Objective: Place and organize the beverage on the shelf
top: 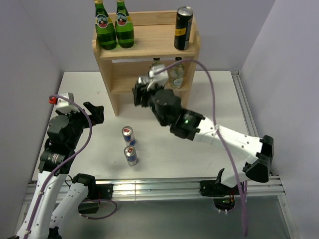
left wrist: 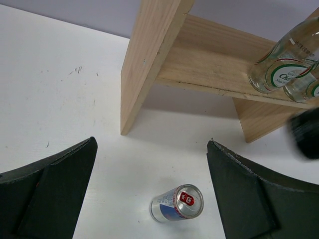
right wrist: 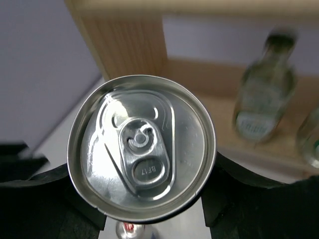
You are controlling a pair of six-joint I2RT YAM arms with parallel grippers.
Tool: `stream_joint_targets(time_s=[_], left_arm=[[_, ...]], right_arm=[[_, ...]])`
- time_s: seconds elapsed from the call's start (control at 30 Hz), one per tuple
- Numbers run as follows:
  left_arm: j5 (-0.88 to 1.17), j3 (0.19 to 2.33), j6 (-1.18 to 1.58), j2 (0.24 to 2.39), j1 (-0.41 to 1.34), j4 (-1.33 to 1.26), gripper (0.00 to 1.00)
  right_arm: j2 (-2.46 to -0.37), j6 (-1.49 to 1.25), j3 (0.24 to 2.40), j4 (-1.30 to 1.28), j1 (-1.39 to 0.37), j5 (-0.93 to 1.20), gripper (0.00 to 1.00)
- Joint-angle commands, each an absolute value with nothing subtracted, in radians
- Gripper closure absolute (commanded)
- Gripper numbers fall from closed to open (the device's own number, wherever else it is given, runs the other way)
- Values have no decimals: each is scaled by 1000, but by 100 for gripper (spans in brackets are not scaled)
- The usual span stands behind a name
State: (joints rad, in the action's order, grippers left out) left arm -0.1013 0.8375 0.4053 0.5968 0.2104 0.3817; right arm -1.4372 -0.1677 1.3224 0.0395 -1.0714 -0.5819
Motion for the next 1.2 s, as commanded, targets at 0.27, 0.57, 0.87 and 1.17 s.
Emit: stream_joint_targets(time_s=[0.27,0.57,0.87,1.17], left_arm=[[-95,836,393,580,203,353,1],[-83,836,394,574,203,353,1],[-75,836,393,577,204,350,1],[-77,836,393,583,202,350,1]], right_arm=[[-1624,98,2141,-244,-990,-730,100],[-1775,161,2373,-270,-881,-729,100],[-1839,195,2445,-238,-808,-727,100],[-1848,167,2435,-232,-775,-710,100]])
